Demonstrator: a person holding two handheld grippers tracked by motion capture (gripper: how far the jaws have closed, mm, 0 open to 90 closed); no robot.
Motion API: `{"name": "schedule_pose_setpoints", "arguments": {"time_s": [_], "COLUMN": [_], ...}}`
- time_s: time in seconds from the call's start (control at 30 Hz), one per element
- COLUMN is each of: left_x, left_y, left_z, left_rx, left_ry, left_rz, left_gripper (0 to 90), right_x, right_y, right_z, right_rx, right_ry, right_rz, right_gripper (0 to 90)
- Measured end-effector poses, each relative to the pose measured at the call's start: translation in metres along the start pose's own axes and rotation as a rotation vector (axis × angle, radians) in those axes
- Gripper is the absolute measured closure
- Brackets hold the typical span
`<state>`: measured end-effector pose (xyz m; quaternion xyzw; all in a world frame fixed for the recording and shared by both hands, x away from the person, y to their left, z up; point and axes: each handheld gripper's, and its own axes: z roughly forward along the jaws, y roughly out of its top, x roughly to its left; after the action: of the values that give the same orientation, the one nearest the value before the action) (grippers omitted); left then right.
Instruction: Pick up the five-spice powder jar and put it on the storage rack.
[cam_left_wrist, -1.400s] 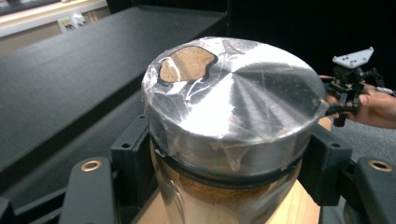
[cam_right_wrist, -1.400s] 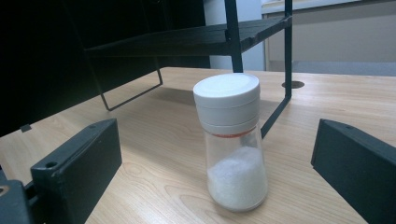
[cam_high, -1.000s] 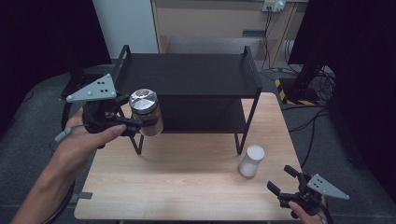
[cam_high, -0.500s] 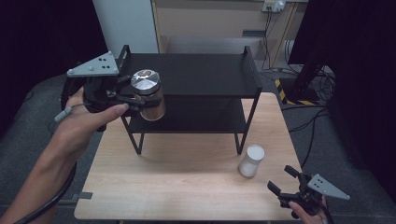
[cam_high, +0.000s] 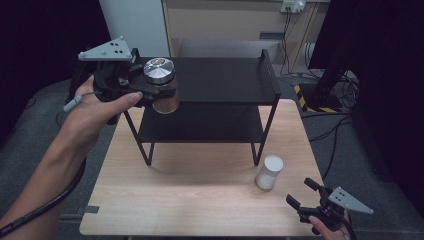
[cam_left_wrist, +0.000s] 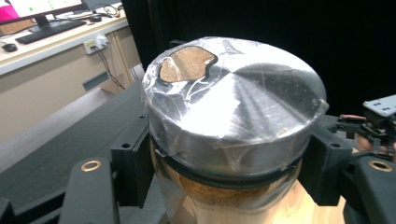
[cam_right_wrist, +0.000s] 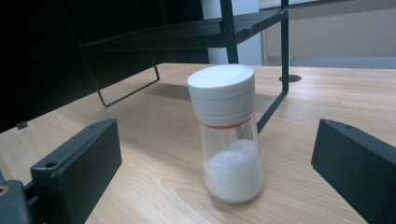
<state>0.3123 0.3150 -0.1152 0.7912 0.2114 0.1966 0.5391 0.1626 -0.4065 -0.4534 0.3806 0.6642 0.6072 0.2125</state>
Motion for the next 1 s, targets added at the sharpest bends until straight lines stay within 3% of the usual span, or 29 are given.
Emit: {"name": "schedule_pose_setpoints", "arguments": {"time_s": [0.6,1.0], "left_x": [0.025,0.032], "left_y": [-0.001,-0.002], "left_z": [0.023,0.038], "left_rx": [-0.001,0.001], "left_ry": [0.031,0.033], "left_rz": [-0.037,-0.040], "left_gripper": [29.8,29.8], "right_x": [-0.001,-0.002], "right_y": [-0.003,-0.004], "right_z": [0.002,0.001], "right_rx": [0.014,0.009], "right_ry": [-0.003,-0.003], "right_rz": [0.004,0.016], "right_gripper": [2.1,2.1]}}
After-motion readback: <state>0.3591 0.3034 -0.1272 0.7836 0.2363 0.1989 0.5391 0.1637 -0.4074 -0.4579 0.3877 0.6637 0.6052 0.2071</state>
